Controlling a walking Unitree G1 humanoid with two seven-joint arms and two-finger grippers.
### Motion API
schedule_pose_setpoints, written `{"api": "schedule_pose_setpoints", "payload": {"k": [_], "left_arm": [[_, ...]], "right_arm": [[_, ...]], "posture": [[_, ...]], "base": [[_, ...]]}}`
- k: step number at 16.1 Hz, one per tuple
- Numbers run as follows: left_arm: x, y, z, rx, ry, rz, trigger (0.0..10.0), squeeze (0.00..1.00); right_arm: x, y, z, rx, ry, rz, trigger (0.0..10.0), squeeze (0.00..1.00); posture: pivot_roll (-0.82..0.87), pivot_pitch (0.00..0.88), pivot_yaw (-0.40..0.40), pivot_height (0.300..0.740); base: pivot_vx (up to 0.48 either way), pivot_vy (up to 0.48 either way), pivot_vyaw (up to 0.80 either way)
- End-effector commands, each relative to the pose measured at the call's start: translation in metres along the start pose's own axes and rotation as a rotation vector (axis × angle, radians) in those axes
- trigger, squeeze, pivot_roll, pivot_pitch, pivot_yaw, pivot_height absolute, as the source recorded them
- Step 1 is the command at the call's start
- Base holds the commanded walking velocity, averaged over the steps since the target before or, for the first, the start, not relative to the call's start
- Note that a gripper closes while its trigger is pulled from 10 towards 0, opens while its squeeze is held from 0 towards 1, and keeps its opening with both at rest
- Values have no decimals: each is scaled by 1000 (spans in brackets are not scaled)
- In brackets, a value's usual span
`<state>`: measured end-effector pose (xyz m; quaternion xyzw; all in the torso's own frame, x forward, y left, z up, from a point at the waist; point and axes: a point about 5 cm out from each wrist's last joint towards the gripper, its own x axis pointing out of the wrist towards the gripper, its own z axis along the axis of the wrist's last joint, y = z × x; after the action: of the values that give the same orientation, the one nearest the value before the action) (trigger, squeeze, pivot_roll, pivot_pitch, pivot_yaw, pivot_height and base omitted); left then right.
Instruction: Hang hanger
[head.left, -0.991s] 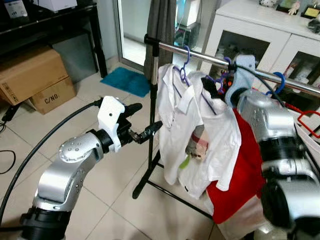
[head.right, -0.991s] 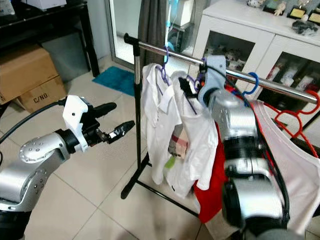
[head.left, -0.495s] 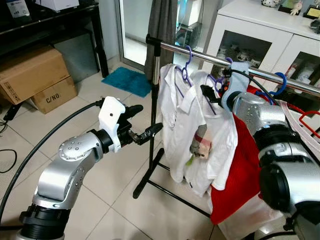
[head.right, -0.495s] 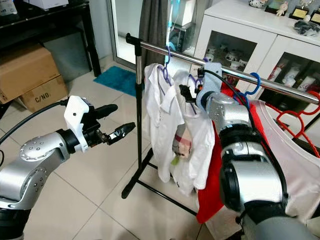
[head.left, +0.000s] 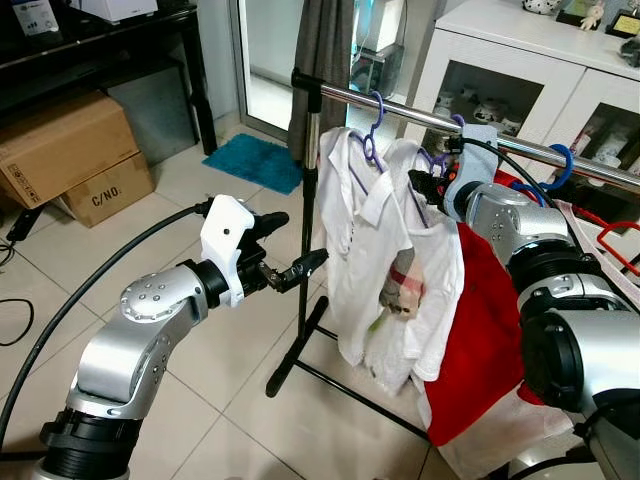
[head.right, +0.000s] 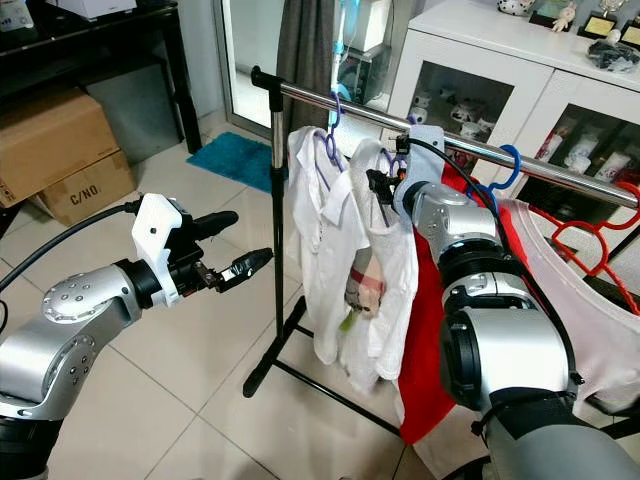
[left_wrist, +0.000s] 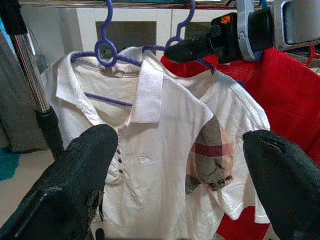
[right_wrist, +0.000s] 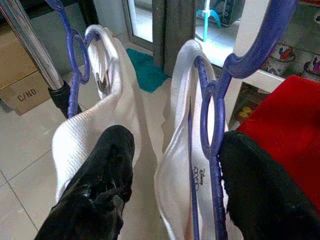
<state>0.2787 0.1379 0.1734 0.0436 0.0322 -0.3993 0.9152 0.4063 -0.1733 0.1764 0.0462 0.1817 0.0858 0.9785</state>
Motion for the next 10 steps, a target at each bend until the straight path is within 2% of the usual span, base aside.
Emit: {"api": "schedule_pose_setpoints", "payload": {"k": [1, 10], "left_arm": [[3, -1, 3, 19, -1, -17, 10000, 0], [4, -2, 3, 21, -4, -21, 10000, 0]], "right_arm": [[-1, -2, 9, 6, -33, -8, 0, 0], [1, -1, 7, -22, -27, -10, 0, 0]], "posture": [[-36, 0, -43, 740], [-34, 0, -46, 740]], "base": [[0, 0, 0], [0, 0, 0]]}}
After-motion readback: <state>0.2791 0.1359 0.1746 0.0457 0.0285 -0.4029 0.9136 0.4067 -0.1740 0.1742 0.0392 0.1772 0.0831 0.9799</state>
